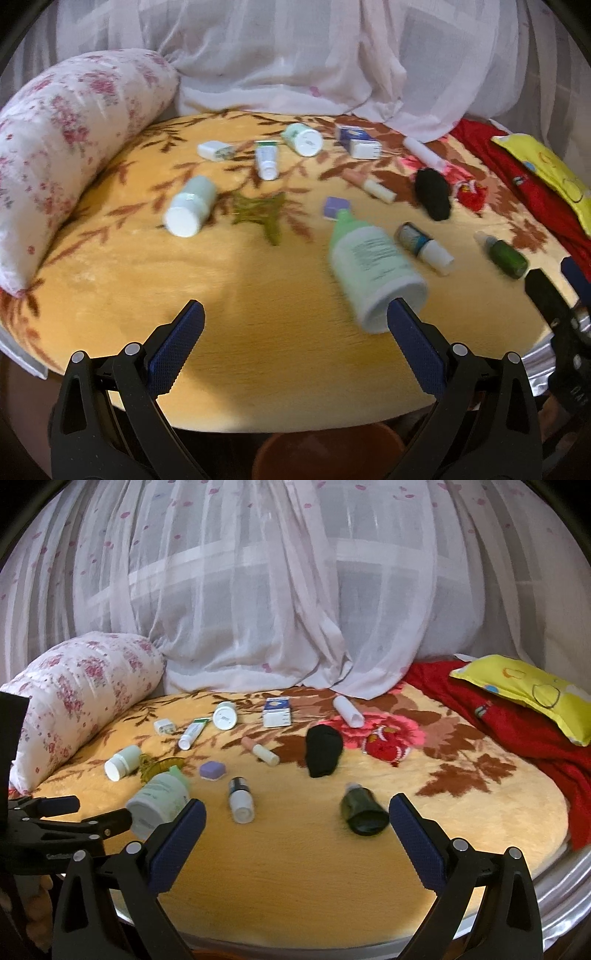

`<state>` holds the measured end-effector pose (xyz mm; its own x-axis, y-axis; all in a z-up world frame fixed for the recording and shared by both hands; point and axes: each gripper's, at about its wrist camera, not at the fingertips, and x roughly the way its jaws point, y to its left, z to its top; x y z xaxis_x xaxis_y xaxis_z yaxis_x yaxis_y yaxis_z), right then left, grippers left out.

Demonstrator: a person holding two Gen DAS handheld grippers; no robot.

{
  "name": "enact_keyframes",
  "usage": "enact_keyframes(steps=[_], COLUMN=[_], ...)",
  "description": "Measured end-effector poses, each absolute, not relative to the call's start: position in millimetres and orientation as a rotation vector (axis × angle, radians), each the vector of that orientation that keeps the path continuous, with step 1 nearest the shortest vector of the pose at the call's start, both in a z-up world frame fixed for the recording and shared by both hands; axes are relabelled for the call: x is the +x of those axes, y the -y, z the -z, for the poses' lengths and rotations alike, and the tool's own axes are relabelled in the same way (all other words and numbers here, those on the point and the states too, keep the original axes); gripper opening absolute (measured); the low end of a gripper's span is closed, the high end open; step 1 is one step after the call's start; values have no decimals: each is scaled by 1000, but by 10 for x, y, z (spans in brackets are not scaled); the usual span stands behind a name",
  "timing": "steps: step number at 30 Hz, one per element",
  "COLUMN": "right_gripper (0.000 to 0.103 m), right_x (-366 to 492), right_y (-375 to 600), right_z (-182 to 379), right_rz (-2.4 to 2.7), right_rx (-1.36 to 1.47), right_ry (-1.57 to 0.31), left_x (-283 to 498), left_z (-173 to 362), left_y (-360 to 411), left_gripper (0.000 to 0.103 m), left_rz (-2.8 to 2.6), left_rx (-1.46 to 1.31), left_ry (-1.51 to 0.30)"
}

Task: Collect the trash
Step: 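Grasp the white green-capped lotion bottle with the left tool while the right grasps the dark green bottle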

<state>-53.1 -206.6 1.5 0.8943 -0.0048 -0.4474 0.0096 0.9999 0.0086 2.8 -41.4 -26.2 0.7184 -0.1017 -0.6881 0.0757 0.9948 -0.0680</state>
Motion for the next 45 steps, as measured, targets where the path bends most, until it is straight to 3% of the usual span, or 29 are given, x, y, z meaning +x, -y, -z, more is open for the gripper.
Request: enact_keyframes(steps=[12, 13, 14, 15, 20, 36, 37, 39, 41, 42, 45], right_gripper=[98, 98, 98, 98, 98, 97, 94, 78, 41, 37, 37], right_x=[-513, -512, -510, -507, -445, 246, 285, 408, 482, 480, 387], right_y=[2349, 2360, 2376, 2387, 2444, 2435, 2451, 2506, 2523, 2528, 2490], right_z=[24, 25, 34, 45, 97, 322, 345, 418, 485, 483, 407], right_rz=[44, 46, 49, 53, 73, 131, 131, 125, 88, 80, 64], right_rx=[53, 55, 57, 56, 55, -102, -95, -75, -68, -69, -70], right_ry=[-455, -455, -455, -456, -474, -606, -621, -683, -732, -730, -704], left_x=[309, 333, 354, 376, 387, 61, 50, 33, 23, 17, -27], left_z=[327, 367, 399, 433, 410, 271, 272, 274, 277, 279, 276], left_y=[978, 1005, 1002, 979, 747, 451, 454, 458, 470, 476, 496], left_gripper=[94, 86, 60, 46, 46, 47, 47, 47, 47, 47, 47], left_rz=[128, 125, 130, 137, 199, 210, 211, 217, 224, 227, 242], left_rx=[6, 12, 11, -1, -117, -75, -72, -73, -71, -70, -65], left_ry=[-765, -762, -767, -775, -760, -747, -745, -745, -750, -752, -755])
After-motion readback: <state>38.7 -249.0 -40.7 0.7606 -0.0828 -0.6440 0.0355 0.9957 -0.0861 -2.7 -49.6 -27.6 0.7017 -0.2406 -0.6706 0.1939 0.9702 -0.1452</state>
